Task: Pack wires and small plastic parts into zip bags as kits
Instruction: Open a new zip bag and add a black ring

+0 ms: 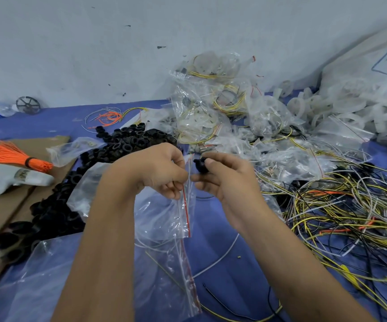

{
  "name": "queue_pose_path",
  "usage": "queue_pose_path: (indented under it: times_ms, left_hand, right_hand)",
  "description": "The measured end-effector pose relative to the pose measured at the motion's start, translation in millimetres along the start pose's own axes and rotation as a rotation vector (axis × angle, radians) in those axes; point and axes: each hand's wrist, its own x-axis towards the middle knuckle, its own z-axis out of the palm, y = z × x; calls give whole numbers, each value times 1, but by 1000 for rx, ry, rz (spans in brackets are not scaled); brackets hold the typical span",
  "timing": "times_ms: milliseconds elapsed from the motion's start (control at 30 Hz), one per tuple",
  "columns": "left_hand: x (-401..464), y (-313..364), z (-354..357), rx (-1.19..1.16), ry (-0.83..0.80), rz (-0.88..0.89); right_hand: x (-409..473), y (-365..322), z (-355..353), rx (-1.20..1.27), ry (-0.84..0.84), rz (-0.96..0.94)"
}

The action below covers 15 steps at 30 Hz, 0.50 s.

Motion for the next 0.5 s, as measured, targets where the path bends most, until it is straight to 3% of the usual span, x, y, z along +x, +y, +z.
queue_pose_path:
  times_ms: [133, 267, 500]
  left_hand:
    - [1, 0, 0, -23, 8, 5]
    - [-2, -3, -4, -57, 13, 36]
    - [-11, 14, 0, -192, -78, 191]
  right_hand:
    - [-7, 7, 0, 125, -147, 170]
    - [-8, 5, -5, 127, -204, 213]
    - [-7, -3, -6, -182, -421, 173]
